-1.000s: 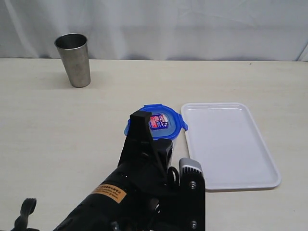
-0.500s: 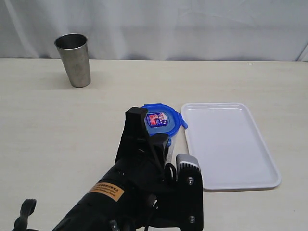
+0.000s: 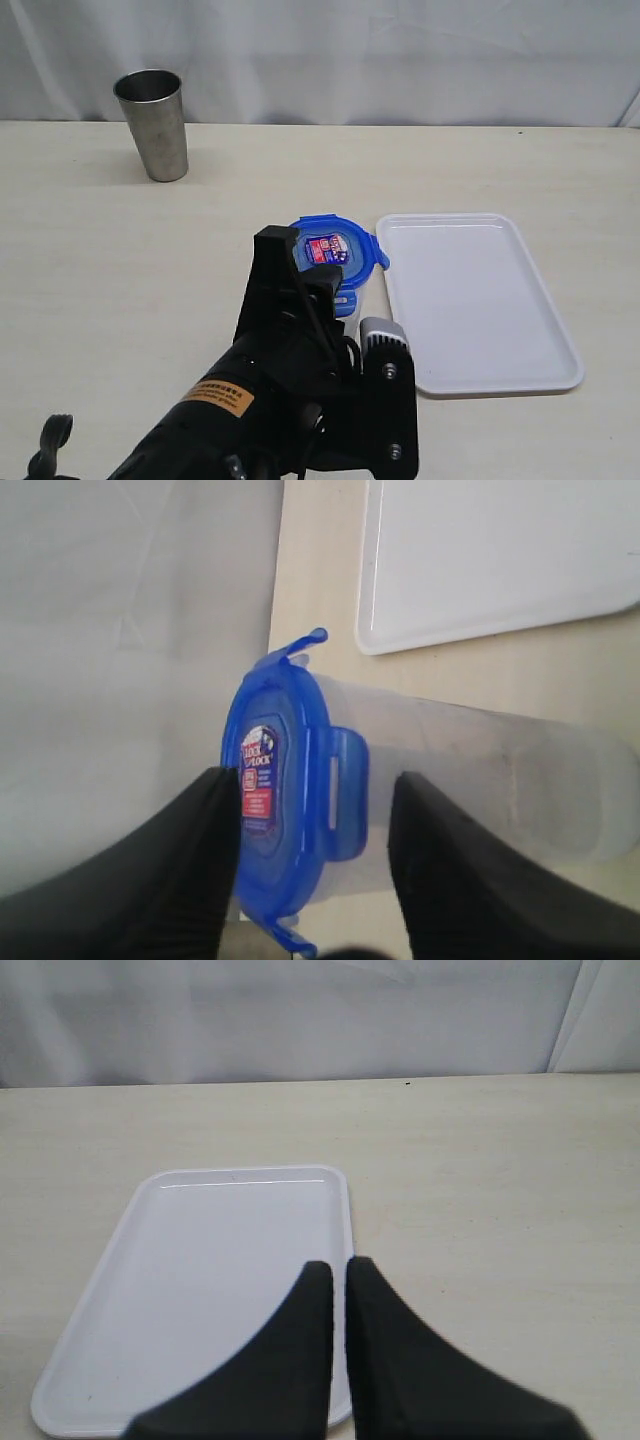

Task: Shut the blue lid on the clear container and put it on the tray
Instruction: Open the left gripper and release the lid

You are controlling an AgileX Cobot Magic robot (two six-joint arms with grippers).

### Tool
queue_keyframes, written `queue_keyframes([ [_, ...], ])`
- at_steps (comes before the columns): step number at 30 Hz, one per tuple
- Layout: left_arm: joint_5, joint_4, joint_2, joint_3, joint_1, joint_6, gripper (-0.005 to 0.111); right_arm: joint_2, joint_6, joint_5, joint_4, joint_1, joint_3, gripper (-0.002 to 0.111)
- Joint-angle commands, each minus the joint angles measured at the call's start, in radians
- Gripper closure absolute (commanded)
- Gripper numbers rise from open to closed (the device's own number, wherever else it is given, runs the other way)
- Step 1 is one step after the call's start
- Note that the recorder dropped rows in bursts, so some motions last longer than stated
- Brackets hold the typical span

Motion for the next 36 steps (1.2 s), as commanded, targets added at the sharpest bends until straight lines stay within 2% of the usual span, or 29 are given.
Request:
queue_keyframes([
  [1, -0.063, -0.013, -0.004, 0.001, -0.002, 0.025, 0.06, -0.006, 0.003, 0.001, 0.001, 0.001, 0.003, 0.104],
  [18, -0.068, -0.042, -0.004, 0.001, -0.002, 0.004, 0.06, -0.006, 0.003, 0.001, 0.001, 0.001, 0.003, 0.104],
  [31, -0.068, -0.148, -0.004, 0.001, -0.002, 0.01, 0.06, -0.006, 0.003, 0.001, 0.001, 0.001, 0.003, 0.104],
  [36, -0.107, -0.214, -0.004, 0.001, -0.002, 0.011, 0.06, -0.006, 0.003, 0.001, 0.001, 0.001, 0.003, 0.104],
])
